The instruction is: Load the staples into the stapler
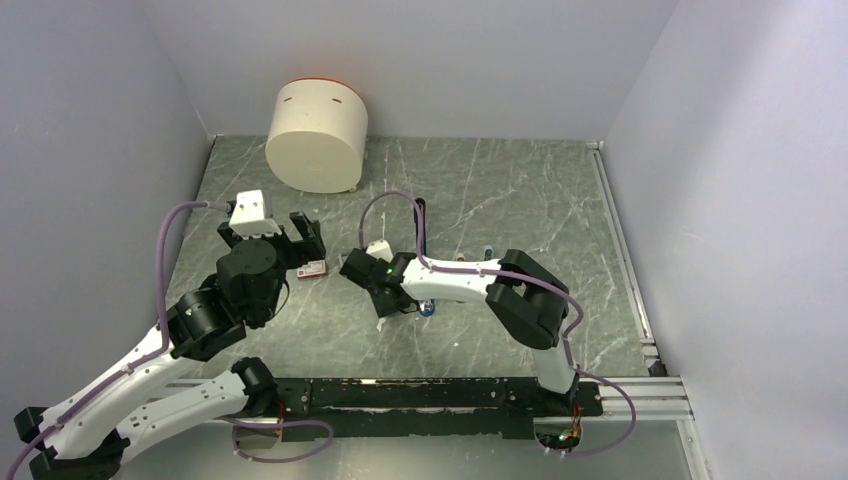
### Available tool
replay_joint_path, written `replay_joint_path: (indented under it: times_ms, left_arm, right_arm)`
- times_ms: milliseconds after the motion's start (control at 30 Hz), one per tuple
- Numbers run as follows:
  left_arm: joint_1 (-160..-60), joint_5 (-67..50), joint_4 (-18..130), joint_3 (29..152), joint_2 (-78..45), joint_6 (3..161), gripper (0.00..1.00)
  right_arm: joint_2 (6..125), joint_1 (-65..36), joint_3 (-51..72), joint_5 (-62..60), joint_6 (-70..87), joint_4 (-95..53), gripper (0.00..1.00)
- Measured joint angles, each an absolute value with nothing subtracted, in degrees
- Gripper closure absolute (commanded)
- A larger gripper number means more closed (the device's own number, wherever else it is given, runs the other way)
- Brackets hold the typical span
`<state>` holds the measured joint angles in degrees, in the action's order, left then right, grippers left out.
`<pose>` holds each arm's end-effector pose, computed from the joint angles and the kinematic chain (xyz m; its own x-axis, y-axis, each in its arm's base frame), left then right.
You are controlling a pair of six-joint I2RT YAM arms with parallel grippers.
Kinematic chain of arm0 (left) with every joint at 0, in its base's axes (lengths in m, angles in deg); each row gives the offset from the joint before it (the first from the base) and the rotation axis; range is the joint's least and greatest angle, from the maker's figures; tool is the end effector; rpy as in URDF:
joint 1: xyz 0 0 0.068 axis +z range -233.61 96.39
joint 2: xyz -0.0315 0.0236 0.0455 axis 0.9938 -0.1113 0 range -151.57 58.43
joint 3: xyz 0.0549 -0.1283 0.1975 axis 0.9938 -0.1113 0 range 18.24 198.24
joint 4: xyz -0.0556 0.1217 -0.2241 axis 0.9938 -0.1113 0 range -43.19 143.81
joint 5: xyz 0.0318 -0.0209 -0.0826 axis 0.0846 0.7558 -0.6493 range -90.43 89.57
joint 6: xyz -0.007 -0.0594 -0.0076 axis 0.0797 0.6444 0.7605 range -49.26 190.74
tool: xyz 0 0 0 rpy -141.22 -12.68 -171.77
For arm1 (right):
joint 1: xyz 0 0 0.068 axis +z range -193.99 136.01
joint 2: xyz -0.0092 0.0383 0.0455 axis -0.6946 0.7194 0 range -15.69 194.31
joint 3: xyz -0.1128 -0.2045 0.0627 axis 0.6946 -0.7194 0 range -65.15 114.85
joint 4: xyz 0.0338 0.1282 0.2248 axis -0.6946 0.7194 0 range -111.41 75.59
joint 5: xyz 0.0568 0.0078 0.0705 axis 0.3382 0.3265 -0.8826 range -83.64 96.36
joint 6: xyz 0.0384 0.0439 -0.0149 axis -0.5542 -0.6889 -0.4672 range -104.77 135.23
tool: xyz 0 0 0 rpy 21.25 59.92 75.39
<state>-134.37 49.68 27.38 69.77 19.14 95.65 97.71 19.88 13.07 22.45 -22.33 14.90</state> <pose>0.1316 -0.1071 0.3456 -0.1518 -0.2411 -0.9585 -0.0416 0.9705 -0.2376 0.1799 0.3389 0.1236 -0.8333 -0.3689 -0.4117 -0.3986 0.9170 -0.0149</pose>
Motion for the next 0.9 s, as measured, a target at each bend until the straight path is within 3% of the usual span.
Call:
replay_joint_path:
  times_ms: [633,900]
  left_arm:
    - [-134.37,49.68,27.38,69.77,19.03,95.65,0.03]
    - [-134.37,49.68,27.38,69.77,18.99,95.65,0.03]
  right_arm:
    - [98.54,19.23,13.79,21.08,-20.23,14.33,0.74]
    - [98.57,18.70,13.79,21.08,-20.08,14.03,0.68]
